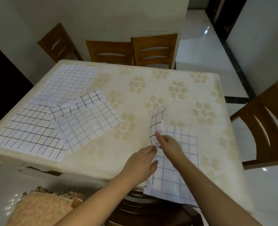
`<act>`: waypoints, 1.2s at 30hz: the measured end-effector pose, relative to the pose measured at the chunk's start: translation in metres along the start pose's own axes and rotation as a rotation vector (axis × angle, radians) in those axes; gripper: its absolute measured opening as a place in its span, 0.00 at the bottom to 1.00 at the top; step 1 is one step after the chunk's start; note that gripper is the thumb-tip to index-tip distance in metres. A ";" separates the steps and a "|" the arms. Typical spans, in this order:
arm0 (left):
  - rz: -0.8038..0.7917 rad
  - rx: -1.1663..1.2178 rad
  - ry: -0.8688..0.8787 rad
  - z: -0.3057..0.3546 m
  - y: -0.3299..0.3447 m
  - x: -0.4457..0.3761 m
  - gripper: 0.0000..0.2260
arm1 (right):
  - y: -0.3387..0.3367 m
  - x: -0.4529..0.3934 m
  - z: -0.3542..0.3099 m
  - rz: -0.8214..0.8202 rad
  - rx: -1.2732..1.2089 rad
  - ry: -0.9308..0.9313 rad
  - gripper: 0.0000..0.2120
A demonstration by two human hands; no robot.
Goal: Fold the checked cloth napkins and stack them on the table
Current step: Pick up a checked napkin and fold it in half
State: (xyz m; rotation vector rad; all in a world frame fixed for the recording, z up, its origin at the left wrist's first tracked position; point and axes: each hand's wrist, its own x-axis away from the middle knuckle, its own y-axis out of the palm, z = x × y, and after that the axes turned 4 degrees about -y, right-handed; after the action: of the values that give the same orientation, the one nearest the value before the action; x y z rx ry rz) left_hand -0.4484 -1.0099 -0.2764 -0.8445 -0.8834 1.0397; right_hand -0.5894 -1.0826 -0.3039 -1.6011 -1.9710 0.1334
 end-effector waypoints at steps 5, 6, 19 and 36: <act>-0.014 0.054 0.098 0.010 0.011 -0.001 0.22 | -0.013 -0.001 0.004 0.114 0.185 0.044 0.15; -0.028 0.081 0.121 0.010 0.013 -0.002 0.23 | -0.016 -0.001 0.007 0.131 0.189 0.054 0.13; -0.001 0.712 -0.299 -0.026 0.050 -0.017 0.13 | -0.062 -0.009 0.075 0.265 0.025 0.225 0.10; 0.047 0.490 -0.920 -0.019 0.120 -0.097 0.14 | -0.116 -0.040 0.176 0.048 0.115 0.267 0.19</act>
State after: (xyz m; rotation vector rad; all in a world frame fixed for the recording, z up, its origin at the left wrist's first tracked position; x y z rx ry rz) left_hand -0.4980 -1.0710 -0.4106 0.0732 -1.2806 1.6359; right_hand -0.7727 -1.1019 -0.4134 -1.5082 -1.6921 0.0482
